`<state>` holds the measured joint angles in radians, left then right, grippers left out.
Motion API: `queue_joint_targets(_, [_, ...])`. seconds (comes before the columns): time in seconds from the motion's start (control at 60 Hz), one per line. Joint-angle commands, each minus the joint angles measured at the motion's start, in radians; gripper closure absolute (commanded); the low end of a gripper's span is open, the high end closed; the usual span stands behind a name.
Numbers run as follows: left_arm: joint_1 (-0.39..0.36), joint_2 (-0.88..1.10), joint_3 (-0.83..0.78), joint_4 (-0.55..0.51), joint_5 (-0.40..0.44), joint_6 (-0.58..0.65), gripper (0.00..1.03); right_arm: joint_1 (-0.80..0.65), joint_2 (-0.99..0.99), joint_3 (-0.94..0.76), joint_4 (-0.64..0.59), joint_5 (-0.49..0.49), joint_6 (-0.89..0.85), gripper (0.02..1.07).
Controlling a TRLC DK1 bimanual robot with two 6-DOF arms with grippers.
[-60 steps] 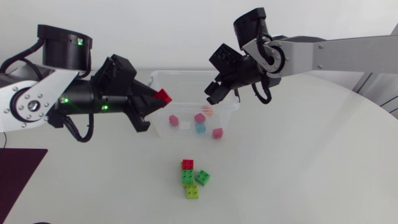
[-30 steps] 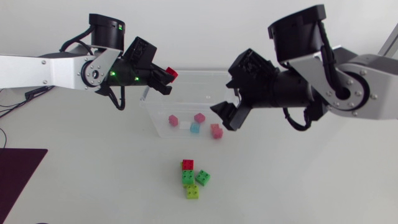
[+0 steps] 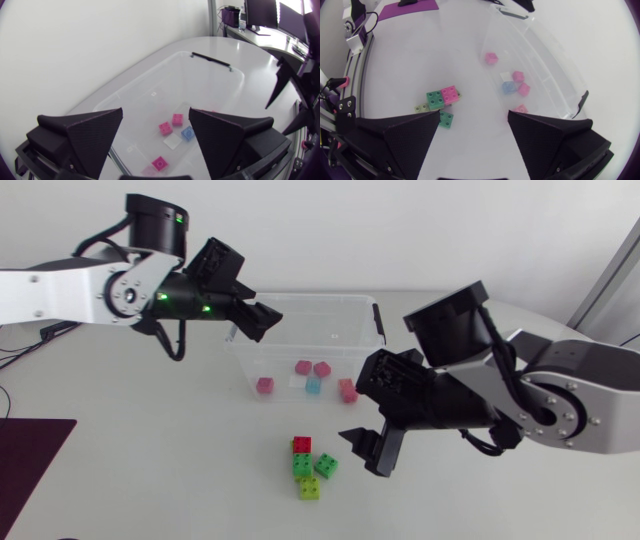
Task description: Pick up the duplo bricks and place them in the container
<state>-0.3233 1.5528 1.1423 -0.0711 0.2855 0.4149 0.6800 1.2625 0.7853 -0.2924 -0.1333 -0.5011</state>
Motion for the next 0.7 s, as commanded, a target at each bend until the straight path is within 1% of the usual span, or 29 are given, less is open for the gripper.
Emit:
queue_joint_targets(0.0, [0.006,-0.138,-0.093,-0.050,0.030,0.078,0.07,0.030,0.048,-0.029,-0.021,0.001,0.003,0.10])
queue_joint_targets(0.05, [0.007,-0.184,-0.131,-0.081,0.043,0.102,0.07,0.041,0.074,-0.031,-0.027,0.003,0.003,0.10])
queue_joint_targets(0.1, [0.007,-0.226,-0.164,-0.148,0.073,0.160,0.07,0.050,0.103,-0.032,-0.036,0.004,-0.007,0.10])
queue_joint_targets(0.117, [0.007,-0.254,-0.190,-0.179,0.078,0.196,0.07,0.053,0.113,-0.032,-0.039,0.003,-0.017,0.10])
queue_joint_targets(0.15, [0.006,-0.283,-0.225,-0.194,0.080,0.216,0.07,0.056,0.132,-0.034,-0.042,0.003,-0.042,0.10])
queue_joint_targets(0.217, [0.004,-0.330,-0.279,-0.271,0.087,0.288,0.07,0.049,0.163,-0.041,-0.045,-0.005,-0.114,0.10])
queue_joint_targets(0.283, [0.000,-0.365,-0.320,-0.282,0.089,0.303,0.07,0.026,0.195,-0.035,-0.045,-0.011,-0.178,0.10])
queue_joint_targets(0.367, [-0.007,-0.407,-0.366,-0.320,0.089,0.331,0.07,-0.003,0.233,-0.008,-0.053,-0.045,-0.229,0.10])
queue_joint_targets(0.45, [-0.014,-0.447,-0.411,-0.348,0.089,0.352,0.07,-0.007,0.270,0.020,-0.073,-0.045,-0.263,0.10])
queue_joint_targets(0.467, [-0.017,-0.458,-0.423,-0.368,0.089,0.366,0.07,-0.007,0.278,0.031,-0.082,-0.045,-0.272,0.10])
queue_joint_targets(0.55, [-0.036,-0.461,-0.443,-0.391,0.084,0.383,0.07,-0.002,0.307,0.057,-0.116,-0.046,-0.303,0.10])
queue_joint_targets(0.683, [-0.062,-0.454,-0.451,-0.407,0.066,0.387,0.07,0.015,0.351,0.086,-0.136,-0.045,-0.341,0.10])
